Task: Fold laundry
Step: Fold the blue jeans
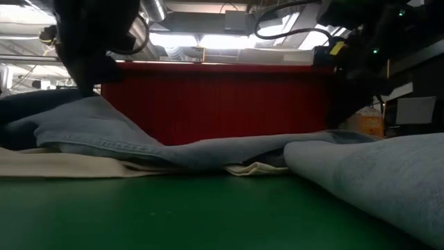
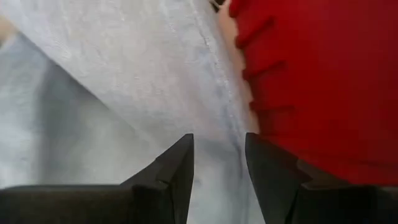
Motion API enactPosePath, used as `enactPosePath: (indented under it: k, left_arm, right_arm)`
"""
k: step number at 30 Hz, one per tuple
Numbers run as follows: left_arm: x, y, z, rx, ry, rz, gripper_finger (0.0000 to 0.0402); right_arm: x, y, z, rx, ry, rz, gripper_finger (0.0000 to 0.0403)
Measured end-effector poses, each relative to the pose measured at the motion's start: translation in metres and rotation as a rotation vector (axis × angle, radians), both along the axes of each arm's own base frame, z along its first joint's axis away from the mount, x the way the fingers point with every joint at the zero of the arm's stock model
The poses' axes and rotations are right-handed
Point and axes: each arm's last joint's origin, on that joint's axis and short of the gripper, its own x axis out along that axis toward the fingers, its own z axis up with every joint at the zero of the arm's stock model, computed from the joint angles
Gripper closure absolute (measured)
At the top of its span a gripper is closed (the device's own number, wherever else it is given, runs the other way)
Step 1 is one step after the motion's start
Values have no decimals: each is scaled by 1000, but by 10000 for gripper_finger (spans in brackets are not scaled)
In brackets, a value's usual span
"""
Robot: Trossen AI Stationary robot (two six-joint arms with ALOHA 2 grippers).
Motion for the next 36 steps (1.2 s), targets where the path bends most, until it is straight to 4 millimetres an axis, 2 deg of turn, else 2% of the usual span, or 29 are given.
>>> enactPosePath:
  k: [5,14,19,31,36]
  left_arm:
    - [3,20,0,17,8,56,401]
    - [8,52,0,55,12,103,401]
    - [7,67,1,103,14,130,401]
    - [3,92,3,128,51,192,401]
    - [0,93,4,118,102,175,401]
  right_arm:
    - [0,-10,0,-6,-2,-47,258]
    - [0,-43,1,-35,-21,-207,258]
    - [1,-55,2,1,-49,-236,258]
    - [5,-59,4,20,-83,-177,258]
    - [5,-54,5,145,-96,-100,258]
